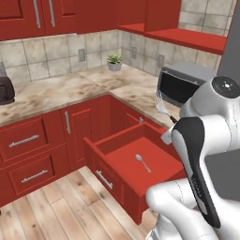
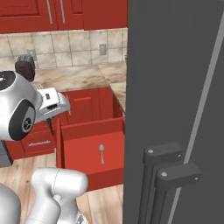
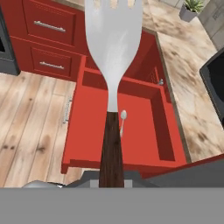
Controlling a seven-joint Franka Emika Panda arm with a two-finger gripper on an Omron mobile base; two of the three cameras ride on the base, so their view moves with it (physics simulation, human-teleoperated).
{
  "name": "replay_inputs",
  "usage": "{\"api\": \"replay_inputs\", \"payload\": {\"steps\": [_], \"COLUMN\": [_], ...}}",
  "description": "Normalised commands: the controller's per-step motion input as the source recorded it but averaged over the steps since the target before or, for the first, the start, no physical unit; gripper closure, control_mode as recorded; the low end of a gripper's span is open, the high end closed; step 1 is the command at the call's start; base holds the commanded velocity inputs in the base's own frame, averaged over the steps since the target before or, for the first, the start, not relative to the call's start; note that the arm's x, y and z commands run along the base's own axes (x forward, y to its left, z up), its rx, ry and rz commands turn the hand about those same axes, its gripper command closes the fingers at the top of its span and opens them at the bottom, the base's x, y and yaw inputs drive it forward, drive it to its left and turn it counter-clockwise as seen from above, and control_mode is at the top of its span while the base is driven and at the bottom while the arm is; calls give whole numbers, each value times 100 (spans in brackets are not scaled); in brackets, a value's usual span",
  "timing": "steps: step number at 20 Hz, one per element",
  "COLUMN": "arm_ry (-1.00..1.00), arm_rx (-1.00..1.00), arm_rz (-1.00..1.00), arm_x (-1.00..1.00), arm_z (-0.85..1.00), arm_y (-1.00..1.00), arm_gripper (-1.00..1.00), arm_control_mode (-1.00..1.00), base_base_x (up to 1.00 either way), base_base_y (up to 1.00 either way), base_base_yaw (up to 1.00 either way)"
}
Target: Organize the utensils by type. Pick up the wooden spoons from the counter and place them in the open cabinet. Then pick up the metallic utensils from the counter and place them in the open drawer.
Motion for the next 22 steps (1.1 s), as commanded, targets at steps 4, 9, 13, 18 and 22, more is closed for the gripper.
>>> {"api": "replay_inputs", "payload": {"steps": [4, 9, 13, 18, 22], "arm_ry": [0, 0, 0, 0, 0], "arm_rx": [0, 0, 0, 0, 0], "arm_rz": [0, 0, 0, 0, 0], "arm_x": [0, 0, 0, 0, 0], "arm_z": [0, 0, 0, 0, 0], "arm_y": [0, 0, 0, 0, 0], "arm_gripper": [100, 100, 100, 100, 100], "arm_control_mode": [100, 100, 100, 100, 100], "base_base_x": [21, 17, 0, 2, 14], "base_base_y": [-9, -2, -5, 0, 0], "base_base_yaw": [10, 2, 0, 0, 0]}}
